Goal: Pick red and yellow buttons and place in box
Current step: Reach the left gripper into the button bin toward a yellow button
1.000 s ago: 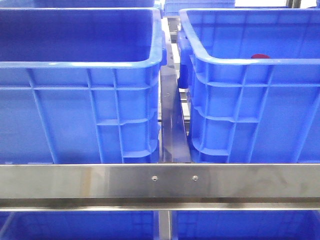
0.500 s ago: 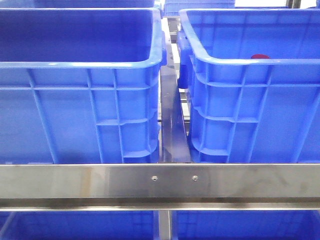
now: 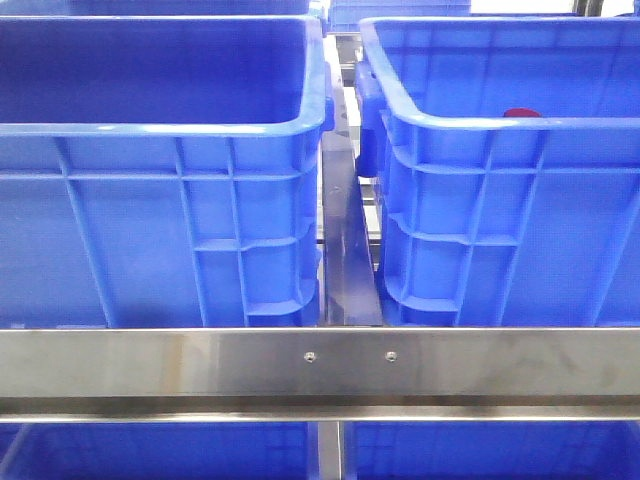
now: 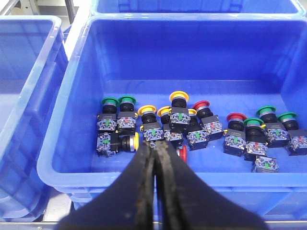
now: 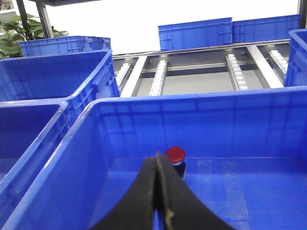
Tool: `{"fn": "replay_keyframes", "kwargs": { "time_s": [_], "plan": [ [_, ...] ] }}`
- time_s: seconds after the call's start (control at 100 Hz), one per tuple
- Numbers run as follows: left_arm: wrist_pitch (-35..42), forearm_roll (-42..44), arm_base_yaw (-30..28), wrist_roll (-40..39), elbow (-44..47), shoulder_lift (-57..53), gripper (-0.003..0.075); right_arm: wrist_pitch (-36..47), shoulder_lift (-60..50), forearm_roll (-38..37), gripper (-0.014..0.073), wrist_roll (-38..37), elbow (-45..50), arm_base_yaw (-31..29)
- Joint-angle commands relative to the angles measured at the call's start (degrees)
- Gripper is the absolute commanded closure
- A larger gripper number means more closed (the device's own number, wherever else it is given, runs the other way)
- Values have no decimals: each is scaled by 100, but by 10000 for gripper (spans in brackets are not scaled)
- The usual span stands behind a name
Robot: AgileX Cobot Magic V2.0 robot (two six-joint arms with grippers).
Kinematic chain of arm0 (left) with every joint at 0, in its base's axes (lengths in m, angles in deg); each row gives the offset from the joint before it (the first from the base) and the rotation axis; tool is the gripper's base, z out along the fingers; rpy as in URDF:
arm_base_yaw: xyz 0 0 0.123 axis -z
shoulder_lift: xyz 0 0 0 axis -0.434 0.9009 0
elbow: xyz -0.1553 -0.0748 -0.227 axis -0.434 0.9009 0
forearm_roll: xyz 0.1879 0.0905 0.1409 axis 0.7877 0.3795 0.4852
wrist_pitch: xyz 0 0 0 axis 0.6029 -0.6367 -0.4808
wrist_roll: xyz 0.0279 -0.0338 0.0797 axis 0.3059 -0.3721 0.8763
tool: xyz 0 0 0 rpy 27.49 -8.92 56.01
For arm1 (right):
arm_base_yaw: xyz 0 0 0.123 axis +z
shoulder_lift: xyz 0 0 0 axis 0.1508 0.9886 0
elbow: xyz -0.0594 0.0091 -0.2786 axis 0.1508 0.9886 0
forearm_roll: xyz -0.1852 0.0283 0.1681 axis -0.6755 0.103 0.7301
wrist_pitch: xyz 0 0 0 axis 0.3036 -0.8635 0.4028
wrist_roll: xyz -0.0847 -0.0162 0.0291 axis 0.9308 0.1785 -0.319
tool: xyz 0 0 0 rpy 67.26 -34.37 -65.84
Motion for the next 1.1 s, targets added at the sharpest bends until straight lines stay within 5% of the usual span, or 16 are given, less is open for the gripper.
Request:
{"fn": "replay_keyframes", "kwargs": {
  "time_s": [0.0, 0.31, 0.63, 1.09],
  "plan": [
    [503, 2, -25, -61, -152, 33, 682, -81, -7, -78, 662, 46, -142, -28],
    [492, 2, -25, -61, -152, 57, 213, -109, -7, -78, 662, 46, -142, -28],
    [508, 50, -25, -51, -472, 863, 205, -109, -7, -78, 662, 46, -142, -28],
    [244, 132, 566, 108, -2416, 4174, 205, -109, -7, -78, 662, 46, -142, -28]
  ]
}}
